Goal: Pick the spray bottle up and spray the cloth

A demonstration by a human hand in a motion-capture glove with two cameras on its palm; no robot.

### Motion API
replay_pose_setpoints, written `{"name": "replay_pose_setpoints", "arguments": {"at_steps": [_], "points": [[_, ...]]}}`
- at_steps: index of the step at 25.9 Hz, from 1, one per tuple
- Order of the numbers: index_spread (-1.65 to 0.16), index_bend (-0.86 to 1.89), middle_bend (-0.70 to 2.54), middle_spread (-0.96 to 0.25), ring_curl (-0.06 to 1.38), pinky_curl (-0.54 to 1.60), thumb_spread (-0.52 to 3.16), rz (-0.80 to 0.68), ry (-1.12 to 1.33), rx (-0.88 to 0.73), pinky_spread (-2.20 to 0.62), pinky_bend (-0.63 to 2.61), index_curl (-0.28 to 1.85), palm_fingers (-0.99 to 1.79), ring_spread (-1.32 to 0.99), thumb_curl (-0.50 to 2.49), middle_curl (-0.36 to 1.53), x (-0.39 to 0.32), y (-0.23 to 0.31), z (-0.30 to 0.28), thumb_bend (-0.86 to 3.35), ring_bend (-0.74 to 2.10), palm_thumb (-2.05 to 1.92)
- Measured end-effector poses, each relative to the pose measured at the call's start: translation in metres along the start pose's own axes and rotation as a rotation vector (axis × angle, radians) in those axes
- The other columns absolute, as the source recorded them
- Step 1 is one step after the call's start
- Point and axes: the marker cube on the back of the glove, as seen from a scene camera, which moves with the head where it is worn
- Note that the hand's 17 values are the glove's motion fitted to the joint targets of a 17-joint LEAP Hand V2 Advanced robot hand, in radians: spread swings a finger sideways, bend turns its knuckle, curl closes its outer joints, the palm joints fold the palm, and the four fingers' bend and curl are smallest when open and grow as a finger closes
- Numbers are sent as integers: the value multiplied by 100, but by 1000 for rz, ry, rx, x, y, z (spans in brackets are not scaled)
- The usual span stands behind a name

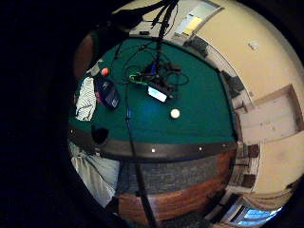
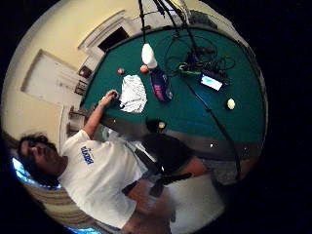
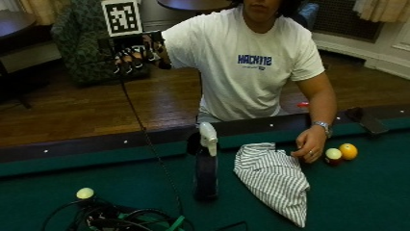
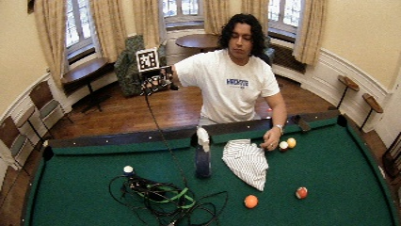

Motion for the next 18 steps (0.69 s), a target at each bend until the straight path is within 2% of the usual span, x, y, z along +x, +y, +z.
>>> {"name": "replay_pose_setpoints", "arguments": {"at_steps": [7, 12, 18], "points": [[-33, 11, 20, -6, 15, 19, 65, 93, 42, 26, 17, 51, 7, 30, -6, 12, 11, -7, -3, 18, 11, 40, 30], [-37, 11, 21, -6, 17, 23, 77, 92, 37, -48, 20, 52, 9, 28, -6, 15, 15, -9, 4, 18, 8, 42, 32], [-40, 12, 22, -6, 20, 25, 85, 119, 44, -26, 21, 53, 11, 26, -6, 18, 19, -13, 0, 14, 4, 44, 34]]}}
